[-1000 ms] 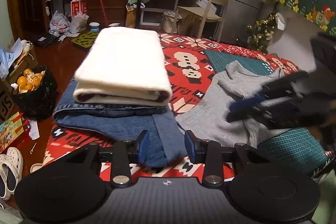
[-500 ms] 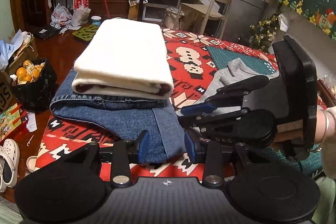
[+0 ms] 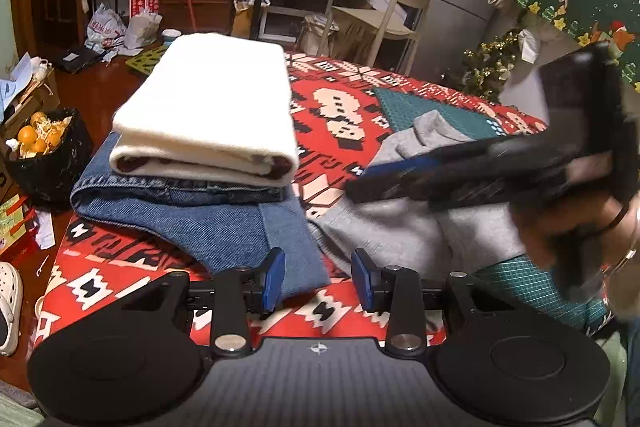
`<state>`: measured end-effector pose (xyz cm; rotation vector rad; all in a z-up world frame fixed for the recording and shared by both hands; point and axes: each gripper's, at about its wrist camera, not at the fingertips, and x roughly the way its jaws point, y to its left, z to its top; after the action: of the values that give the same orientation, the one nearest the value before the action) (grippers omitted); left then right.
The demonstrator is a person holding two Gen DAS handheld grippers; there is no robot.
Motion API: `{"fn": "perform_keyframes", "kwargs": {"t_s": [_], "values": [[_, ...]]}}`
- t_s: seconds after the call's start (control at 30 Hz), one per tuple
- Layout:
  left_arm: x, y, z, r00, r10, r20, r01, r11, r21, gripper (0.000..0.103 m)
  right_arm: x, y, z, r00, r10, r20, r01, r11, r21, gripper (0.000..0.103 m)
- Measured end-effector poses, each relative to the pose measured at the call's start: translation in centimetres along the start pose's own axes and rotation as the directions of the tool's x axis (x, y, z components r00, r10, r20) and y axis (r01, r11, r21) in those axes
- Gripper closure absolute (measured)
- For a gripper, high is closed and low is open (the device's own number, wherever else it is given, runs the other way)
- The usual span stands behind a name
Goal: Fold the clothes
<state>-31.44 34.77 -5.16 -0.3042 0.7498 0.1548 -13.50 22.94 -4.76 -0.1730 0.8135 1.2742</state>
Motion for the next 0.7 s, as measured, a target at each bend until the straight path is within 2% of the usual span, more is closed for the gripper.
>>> {"fn": "perform_keyframes", "kwargs": {"t_s": [0.07,0.1,0.13,0.17,0.27,0.4,0.6,0.67,0.7], "values": [[0.0,-0.3,0.2,1.000,-0.010,0.006,0.010,1.000,0.004,0.067,-2.5,-2.2,0.0,0.999,-0.045,0.016,0.044,0.999,0.011,0.054],[-0.1,-0.5,0.2,1.000,-0.015,0.009,0.014,1.000,0.006,0.067,-3.4,-3.4,-0.1,0.997,-0.081,0.013,0.081,0.997,0.012,0.065],[0.2,-0.7,0.2,1.000,-0.018,0.009,0.018,1.000,0.010,0.067,-4.2,-4.7,-0.2,0.991,-0.130,0.003,0.130,0.991,0.008,0.090],[0.4,-1.0,0.2,1.000,-0.020,0.006,0.020,1.000,0.017,0.067,-4.9,-5.9,-0.4,0.984,-0.178,-0.006,0.178,0.984,0.003,0.095],[1.0,-1.6,0.2,1.000,-0.021,-0.005,0.021,0.999,0.029,0.067,-5.5,-8.4,-0.8,0.966,-0.257,-0.006,0.257,0.966,0.000,0.095],[1.5,-2.0,0.2,1.000,-0.026,-0.014,0.027,0.999,0.035,0.067,-3.6,-9.4,-0.7,0.969,-0.244,-0.026,0.244,0.970,0.002,0.093],[2.2,-2.5,0.2,0.999,-0.034,-0.029,0.035,0.998,0.043,0.067,0.7,-8.0,-0.6,0.966,-0.252,-0.059,0.248,0.967,-0.054,0.089],[2.4,-2.7,0.2,0.999,-0.036,-0.034,0.038,0.998,0.046,0.067,1.3,-7.8,-0.5,0.966,-0.255,-0.053,0.251,0.966,-0.067,0.083],[2.6,-2.7,0.2,0.999,-0.038,-0.037,0.039,0.998,0.048,0.067,1.6,-7.7,-0.4,0.964,-0.262,-0.051,0.258,0.963,-0.079,0.072]]}}
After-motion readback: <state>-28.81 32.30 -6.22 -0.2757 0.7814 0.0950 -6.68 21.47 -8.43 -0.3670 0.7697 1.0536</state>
